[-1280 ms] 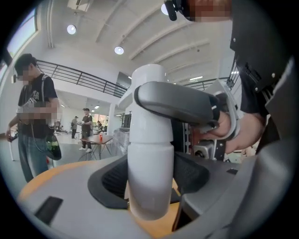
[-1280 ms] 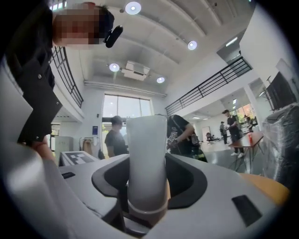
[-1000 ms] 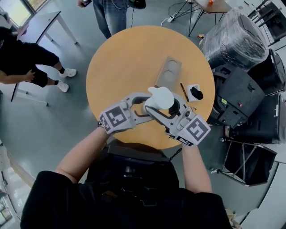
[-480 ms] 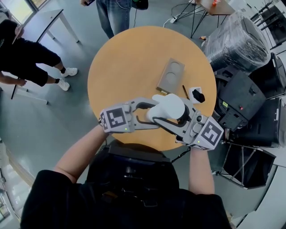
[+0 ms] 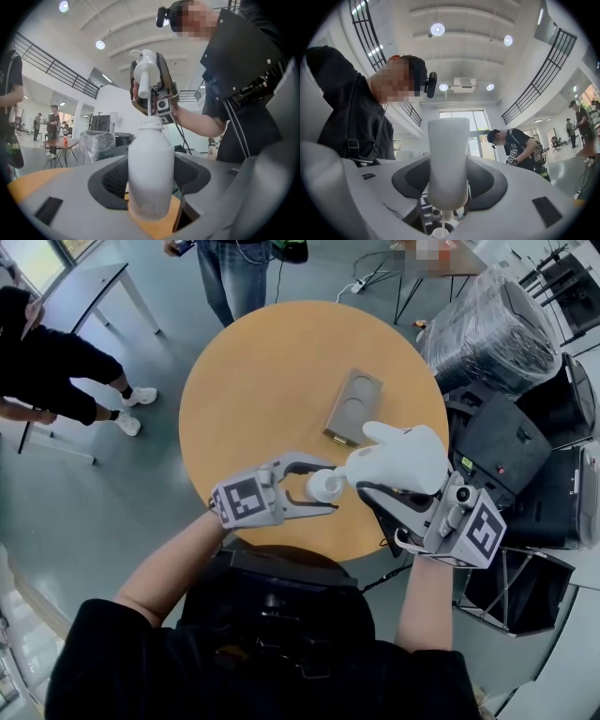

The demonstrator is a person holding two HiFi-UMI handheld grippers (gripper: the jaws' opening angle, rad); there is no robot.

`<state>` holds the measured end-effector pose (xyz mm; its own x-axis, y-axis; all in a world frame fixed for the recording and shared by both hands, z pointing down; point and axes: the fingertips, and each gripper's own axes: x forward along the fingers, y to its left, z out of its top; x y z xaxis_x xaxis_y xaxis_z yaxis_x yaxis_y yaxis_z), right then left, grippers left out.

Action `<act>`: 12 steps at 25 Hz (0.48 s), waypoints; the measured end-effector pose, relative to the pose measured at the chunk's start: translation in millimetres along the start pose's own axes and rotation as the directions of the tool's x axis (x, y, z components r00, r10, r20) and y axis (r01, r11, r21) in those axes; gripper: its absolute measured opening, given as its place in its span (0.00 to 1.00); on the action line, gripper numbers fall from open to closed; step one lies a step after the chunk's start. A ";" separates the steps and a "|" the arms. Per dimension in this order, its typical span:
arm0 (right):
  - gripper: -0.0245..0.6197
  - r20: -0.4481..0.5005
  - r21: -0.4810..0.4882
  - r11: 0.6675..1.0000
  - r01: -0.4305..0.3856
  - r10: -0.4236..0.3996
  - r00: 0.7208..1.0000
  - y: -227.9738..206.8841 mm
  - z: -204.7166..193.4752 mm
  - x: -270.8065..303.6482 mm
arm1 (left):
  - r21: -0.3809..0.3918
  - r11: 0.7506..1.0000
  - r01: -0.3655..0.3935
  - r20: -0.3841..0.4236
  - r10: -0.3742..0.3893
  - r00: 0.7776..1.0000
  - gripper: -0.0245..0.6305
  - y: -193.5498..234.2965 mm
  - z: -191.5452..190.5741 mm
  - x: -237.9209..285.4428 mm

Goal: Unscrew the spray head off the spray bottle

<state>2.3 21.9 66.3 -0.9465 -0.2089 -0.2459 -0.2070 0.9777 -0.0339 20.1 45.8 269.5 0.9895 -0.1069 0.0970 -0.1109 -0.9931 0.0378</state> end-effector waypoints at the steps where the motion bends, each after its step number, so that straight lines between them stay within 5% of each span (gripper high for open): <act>1: 0.41 0.012 -0.004 1.000 0.008 -0.008 1.000 -3.1 4.8 -2.0 | 0.015 1.000 -0.012 -0.004 0.012 1.000 0.51 1.6 -3.1 1.0; 6: 0.41 -0.011 0.018 0.995 0.095 -0.095 0.995 -31.1 -7.3 -16.5 | 0.126 0.986 -0.108 -0.015 0.111 0.994 0.51 12.6 -15.4 -0.9; 12: 0.41 -0.078 0.171 0.951 0.259 -0.249 0.965 -69.5 -62.2 -39.5 | 0.065 0.979 -0.191 0.036 0.189 0.981 0.51 24.9 -28.0 -14.1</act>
<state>38.6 -38.9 138.5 -0.8815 -0.4465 -0.1537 -0.3993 0.8786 -0.2620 0.8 23.9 297.0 0.9534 -0.2942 0.0663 -0.2916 -0.9554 -0.0459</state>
